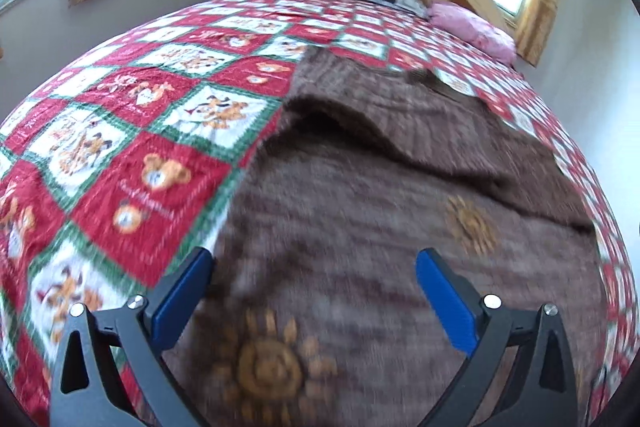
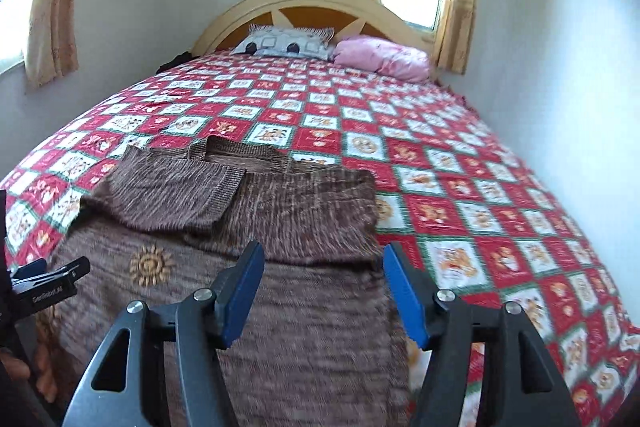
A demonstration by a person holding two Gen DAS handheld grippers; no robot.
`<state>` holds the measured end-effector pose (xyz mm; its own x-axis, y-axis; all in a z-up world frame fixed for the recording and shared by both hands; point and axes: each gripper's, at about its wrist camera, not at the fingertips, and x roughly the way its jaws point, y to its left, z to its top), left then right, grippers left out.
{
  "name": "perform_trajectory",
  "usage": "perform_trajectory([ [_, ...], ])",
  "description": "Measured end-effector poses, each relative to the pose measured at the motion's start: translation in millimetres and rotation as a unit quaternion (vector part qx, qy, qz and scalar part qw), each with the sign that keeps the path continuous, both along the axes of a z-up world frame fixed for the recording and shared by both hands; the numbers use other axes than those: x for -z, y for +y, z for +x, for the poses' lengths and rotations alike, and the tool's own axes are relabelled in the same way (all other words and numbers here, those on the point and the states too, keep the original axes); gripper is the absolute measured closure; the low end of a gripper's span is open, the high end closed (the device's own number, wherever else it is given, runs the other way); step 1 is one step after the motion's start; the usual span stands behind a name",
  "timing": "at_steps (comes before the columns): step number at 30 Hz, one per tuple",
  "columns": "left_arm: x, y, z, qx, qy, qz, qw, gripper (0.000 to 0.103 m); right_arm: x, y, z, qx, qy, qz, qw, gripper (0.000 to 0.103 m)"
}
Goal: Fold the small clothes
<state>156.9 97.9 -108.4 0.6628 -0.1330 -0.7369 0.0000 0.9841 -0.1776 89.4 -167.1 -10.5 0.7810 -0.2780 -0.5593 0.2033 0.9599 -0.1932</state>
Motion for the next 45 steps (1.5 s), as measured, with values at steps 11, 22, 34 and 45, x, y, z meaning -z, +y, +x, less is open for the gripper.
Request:
perform_trajectory([
  [11,-48.6,-6.3,-65.0,0.065,-0.072,0.009,0.9953,0.000,-20.4,14.7,-77.9,0.014,-0.059,-0.015,0.998,0.040],
  [22,-79.9,-12.6,-102.3,0.102,-0.113,0.006,0.9883,0.000,-47.5,13.7,-142.2,0.020,-0.130,-0.009,0.991,0.040],
  [34,-106.8,-27.4,-127.9,0.133,-0.151,0.002,0.9796,0.000,-75.8,-8.9,-165.4,0.043,-0.139,0.077,0.986,0.040],
  [45,-111.6,-22.2,-131.3,0.130,-0.157,-0.002,0.9791,0.000,-79.9,-8.9,-176.2,0.050,-0.147,0.085,0.984,0.040],
])
